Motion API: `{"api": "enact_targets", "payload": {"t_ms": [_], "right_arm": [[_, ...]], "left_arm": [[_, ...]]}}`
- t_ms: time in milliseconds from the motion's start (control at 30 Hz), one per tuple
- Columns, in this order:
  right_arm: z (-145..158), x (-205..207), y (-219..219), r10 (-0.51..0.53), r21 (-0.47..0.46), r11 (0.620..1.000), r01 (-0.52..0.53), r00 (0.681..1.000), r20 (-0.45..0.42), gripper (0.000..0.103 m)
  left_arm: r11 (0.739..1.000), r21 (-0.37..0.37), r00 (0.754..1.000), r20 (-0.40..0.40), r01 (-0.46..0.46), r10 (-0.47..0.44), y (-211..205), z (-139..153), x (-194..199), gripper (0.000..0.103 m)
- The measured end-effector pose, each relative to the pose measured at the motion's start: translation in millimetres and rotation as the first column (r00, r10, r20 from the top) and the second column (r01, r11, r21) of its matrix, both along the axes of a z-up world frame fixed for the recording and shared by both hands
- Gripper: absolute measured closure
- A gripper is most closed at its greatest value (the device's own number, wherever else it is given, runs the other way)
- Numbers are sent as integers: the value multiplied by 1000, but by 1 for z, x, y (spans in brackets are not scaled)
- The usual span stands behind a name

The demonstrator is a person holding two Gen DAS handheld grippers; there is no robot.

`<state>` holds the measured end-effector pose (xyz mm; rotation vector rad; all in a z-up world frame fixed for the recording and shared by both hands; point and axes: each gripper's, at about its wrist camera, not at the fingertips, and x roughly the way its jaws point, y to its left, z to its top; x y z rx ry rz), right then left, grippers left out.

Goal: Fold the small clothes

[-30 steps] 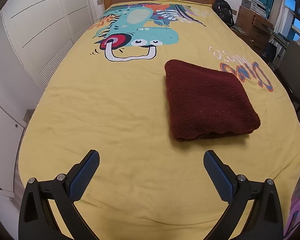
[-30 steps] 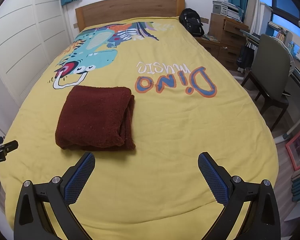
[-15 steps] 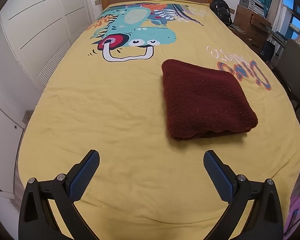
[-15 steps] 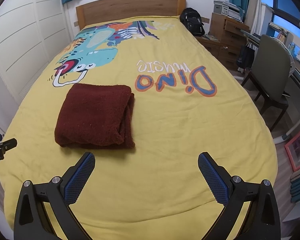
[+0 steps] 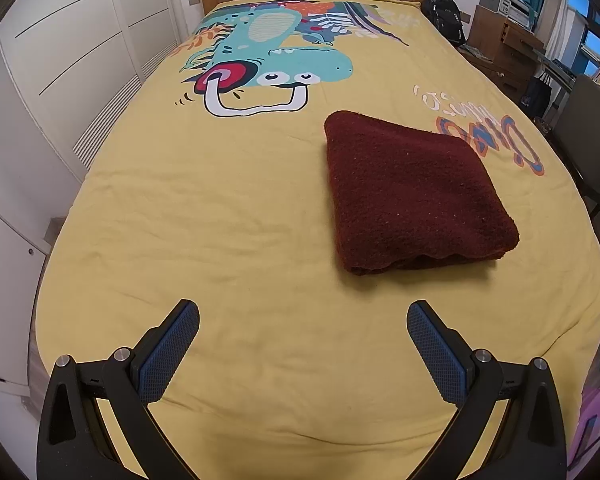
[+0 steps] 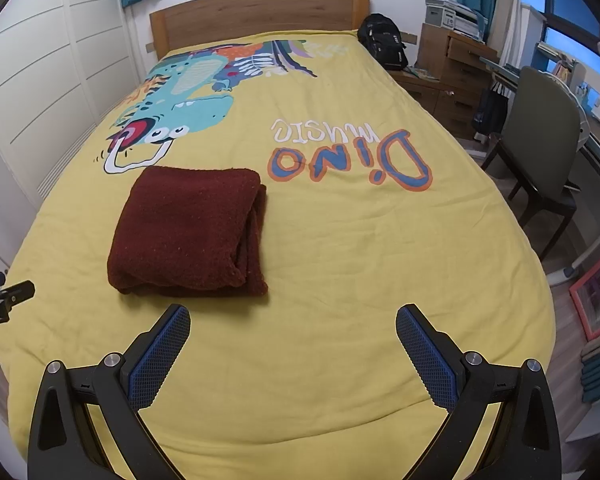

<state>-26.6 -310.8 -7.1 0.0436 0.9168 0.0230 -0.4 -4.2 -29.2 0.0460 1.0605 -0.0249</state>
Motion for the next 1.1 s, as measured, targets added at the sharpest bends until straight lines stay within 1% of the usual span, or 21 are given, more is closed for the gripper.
{"api": "enact_targets", "payload": {"t_ms": [1100], "right_arm": [[-8,-1,-4,-4,-6,1000,3,1000,-26,0]], "left_arm": [[1000,-9,1000,-13,-11,10,4,-2,-4,1]]}}
